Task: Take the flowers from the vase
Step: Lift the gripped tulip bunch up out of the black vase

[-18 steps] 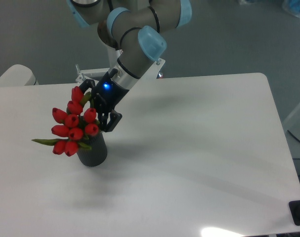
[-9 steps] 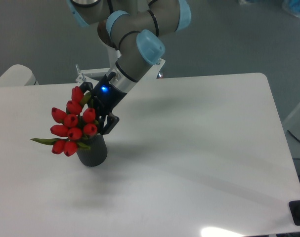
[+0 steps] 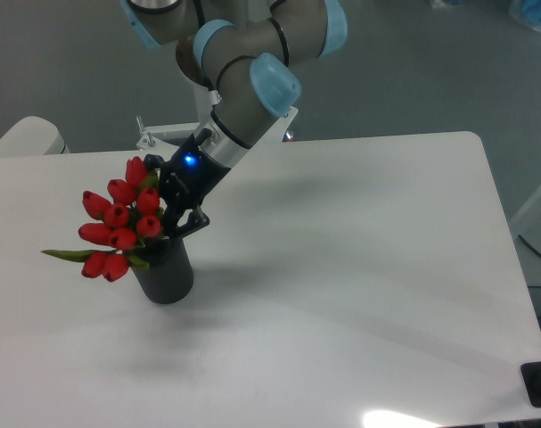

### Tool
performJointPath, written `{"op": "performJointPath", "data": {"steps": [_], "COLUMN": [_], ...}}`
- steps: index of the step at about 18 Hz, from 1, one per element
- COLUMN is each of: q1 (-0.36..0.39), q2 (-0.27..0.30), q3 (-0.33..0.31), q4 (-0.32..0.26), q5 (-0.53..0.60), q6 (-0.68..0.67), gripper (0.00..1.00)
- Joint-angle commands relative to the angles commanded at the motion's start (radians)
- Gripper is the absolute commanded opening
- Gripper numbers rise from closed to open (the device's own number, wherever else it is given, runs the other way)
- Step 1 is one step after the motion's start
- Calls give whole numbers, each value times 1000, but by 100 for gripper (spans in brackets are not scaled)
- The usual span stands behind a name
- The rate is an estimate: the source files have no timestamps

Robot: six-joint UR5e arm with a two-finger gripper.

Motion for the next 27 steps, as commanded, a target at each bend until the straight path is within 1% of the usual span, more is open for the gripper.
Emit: {"op": "performJointPath", "data": {"steps": [8,13,15,18,23,27], "q1": [8,8,6,6,6,8], "q2": [2,18,35,80,121,161], "q3": [17,57,63,60,60,81], "q4": [-2,-2,-2,-5,-5,-5], "q5": [-2,-2,-3,-15,-37,-60], "q6": [-26,-123,-161,-210,-274,-365], "gripper": [47,47,47,47,47,47]}}
